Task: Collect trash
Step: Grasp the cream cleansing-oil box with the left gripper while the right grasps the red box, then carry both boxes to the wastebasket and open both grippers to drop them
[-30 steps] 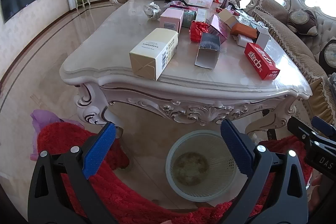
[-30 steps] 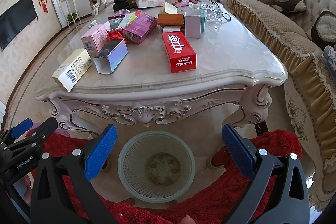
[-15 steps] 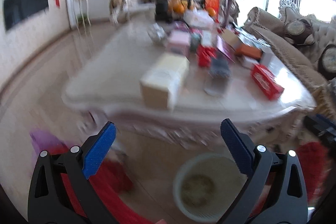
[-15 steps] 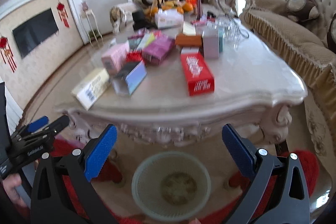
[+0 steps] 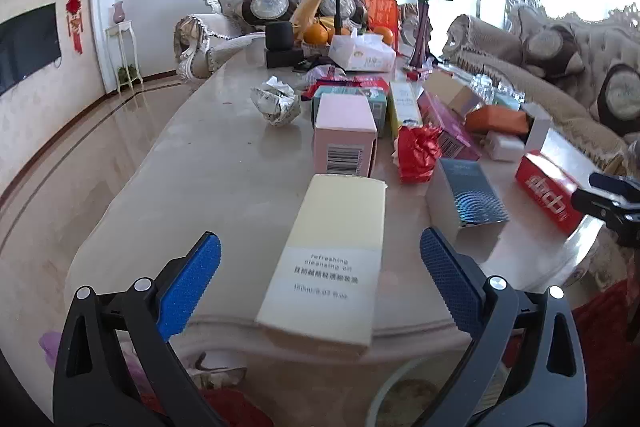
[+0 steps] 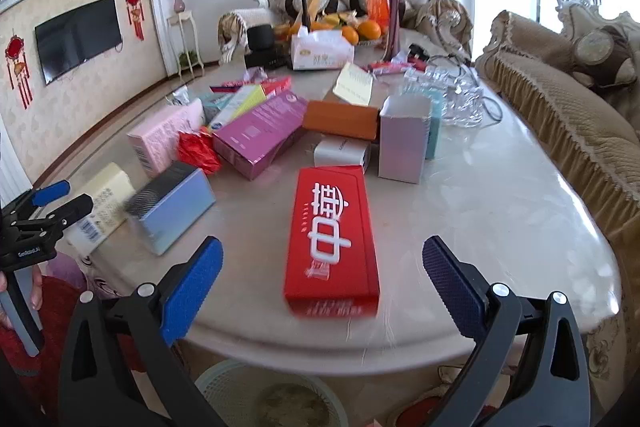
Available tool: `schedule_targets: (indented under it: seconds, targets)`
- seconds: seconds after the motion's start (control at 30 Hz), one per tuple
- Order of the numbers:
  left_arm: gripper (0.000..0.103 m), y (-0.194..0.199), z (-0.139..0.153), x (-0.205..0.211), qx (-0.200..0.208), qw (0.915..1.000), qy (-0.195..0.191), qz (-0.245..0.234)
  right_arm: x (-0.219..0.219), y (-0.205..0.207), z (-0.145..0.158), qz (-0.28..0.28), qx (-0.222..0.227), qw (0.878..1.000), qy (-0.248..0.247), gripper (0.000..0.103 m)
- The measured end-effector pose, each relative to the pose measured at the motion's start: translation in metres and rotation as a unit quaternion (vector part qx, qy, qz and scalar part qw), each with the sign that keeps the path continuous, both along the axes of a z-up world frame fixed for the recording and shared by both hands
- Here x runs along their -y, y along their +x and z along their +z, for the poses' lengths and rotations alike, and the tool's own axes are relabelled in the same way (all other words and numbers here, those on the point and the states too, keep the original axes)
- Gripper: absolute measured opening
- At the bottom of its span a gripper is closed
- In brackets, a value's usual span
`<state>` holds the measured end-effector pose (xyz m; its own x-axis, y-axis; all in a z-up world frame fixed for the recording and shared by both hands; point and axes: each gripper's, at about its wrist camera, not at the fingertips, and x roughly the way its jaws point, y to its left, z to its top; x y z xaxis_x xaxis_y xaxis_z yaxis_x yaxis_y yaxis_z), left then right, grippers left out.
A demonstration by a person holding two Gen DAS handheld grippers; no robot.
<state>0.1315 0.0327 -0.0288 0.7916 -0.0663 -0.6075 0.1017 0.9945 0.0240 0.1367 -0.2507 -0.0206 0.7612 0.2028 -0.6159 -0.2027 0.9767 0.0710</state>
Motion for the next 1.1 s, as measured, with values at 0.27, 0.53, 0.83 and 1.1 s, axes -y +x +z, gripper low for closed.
schedule_targets:
  seconds: [0.27,0.53,0.83,1.1]
  targets:
    - [0.076,0.008,-0.012,0.004,-0.009,0.9993,0.037,-0.003,-0.006,0.015,-0.016,0.002,0.001,0.998,-0.056,0.095]
    - [0.047,0.015,-0.021,0.002,-0.042,0.9988,0.025,0.000,0.002,0.020,-0.020,0.006,-0.035,0.999,-0.031,0.046]
    - [0.047,-0.042,0.022,0.012,-0.014,0.9988,-0.013,-0.044,0.008,-0.064,0.038,0.075,-0.012,0.996,0.053,0.046]
    - [0.047,-0.110,-0.038,0.056,-0.146,0.9770,-0.041,-0.150,-0.006,-0.122,-0.012,0.119,-0.131,0.981,0.079,0.046]
